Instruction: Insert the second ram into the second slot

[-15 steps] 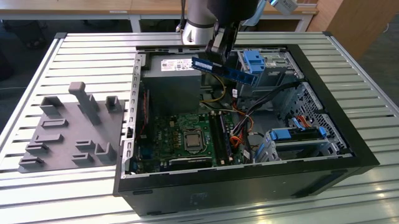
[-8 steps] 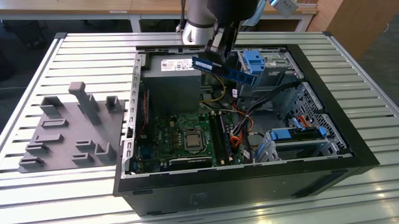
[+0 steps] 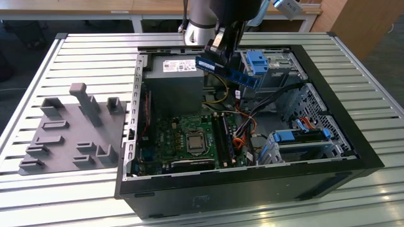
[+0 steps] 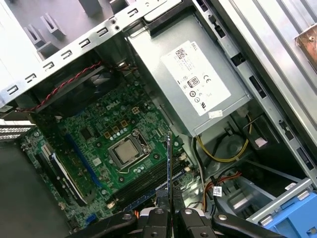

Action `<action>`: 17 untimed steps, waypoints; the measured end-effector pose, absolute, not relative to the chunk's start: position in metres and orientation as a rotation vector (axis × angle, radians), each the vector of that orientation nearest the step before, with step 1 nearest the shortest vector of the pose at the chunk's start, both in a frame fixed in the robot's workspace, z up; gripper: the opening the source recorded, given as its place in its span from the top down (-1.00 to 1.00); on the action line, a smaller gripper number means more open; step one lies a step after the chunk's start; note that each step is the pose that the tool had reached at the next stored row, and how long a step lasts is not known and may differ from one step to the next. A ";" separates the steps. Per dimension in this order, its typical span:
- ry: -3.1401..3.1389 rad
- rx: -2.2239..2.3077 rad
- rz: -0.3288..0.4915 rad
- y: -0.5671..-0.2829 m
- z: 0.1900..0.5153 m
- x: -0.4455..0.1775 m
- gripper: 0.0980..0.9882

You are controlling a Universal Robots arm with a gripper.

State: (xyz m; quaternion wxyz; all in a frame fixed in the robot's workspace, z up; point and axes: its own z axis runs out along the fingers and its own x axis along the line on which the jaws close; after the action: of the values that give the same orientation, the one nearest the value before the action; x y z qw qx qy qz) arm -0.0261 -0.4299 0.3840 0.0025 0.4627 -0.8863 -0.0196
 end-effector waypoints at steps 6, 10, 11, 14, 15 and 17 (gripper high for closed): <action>-2.797 1.419 -0.062 -0.430 0.384 -0.026 0.91; -2.808 1.398 -0.062 -0.430 0.384 -0.026 0.91; -2.810 1.393 -0.062 -0.430 0.384 -0.026 0.91; -2.819 1.377 -0.062 -0.430 0.384 -0.026 0.91; -2.821 1.372 -0.062 -0.430 0.384 -0.026 0.91; -2.826 1.363 -0.062 -0.430 0.384 -0.026 0.91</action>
State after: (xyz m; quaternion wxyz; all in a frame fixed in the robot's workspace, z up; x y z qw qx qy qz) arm -0.0261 -0.4299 0.3838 0.0019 0.4343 -0.9006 -0.0197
